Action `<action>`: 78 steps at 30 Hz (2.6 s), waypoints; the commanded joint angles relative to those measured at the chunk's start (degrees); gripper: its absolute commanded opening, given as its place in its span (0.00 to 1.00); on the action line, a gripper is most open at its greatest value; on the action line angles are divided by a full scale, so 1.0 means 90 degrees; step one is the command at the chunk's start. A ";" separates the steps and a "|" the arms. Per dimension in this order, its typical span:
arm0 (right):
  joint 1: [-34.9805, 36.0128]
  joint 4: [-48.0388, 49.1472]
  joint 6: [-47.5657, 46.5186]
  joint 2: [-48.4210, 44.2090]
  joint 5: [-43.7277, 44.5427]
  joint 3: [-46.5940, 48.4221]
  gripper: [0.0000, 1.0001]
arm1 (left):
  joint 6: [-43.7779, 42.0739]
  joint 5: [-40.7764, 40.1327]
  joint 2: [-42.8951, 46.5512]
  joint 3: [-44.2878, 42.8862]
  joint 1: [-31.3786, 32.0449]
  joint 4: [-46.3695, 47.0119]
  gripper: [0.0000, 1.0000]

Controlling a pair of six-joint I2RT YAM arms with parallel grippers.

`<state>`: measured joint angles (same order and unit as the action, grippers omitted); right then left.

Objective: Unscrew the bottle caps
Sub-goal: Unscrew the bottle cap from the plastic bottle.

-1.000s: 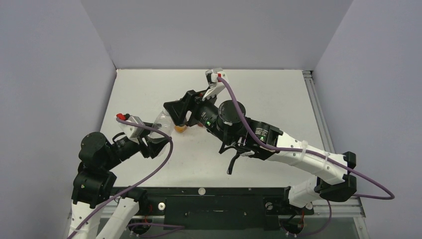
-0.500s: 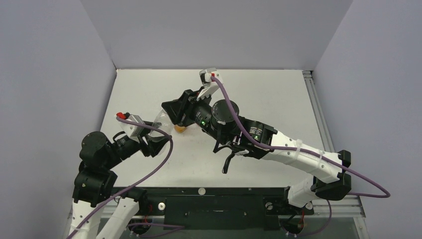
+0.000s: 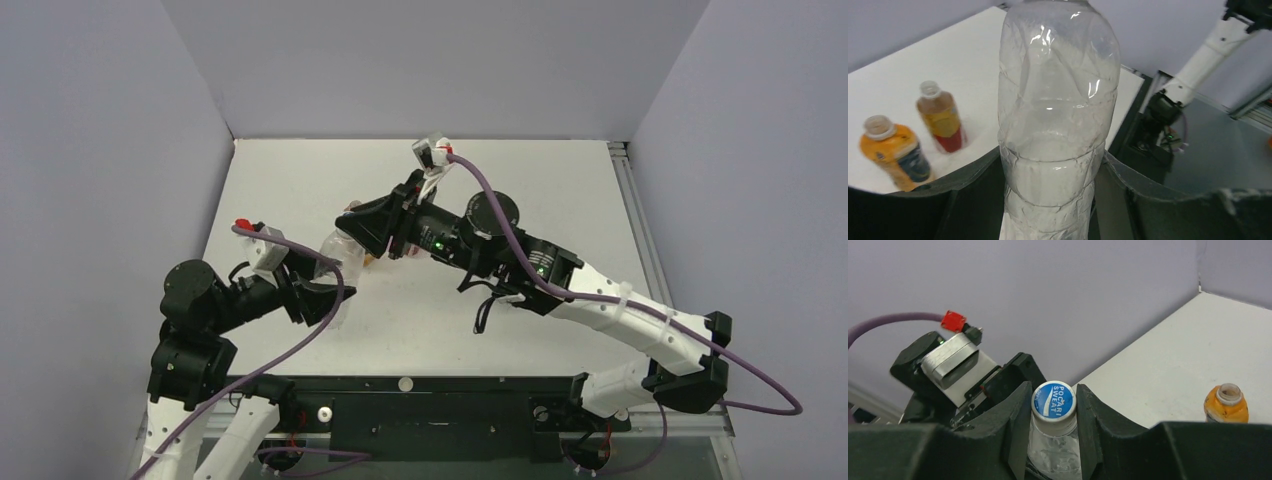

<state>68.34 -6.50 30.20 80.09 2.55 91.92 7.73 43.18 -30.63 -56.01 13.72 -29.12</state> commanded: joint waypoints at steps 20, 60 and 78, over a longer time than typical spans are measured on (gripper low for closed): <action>0.0169 -0.0266 -0.1156 -0.1162 -0.0285 -0.0005 0.81 | 0.0940 0.1571 -0.0282 -0.0240 0.0003 0.1226 0.06; 0.0762 -0.1331 -0.0638 0.0870 0.1947 0.1946 0.14 | -0.0988 -0.0927 0.0211 -0.0081 0.0015 0.0316 0.04; 0.0387 0.0349 -0.1693 -0.1146 -0.2597 -0.0442 0.17 | 0.3358 0.3170 -0.0060 0.0189 0.0021 0.3357 0.02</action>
<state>72.38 -5.34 16.08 71.44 -13.19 89.06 30.41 69.43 -30.72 -53.78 14.22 -7.22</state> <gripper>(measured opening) 0.305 0.519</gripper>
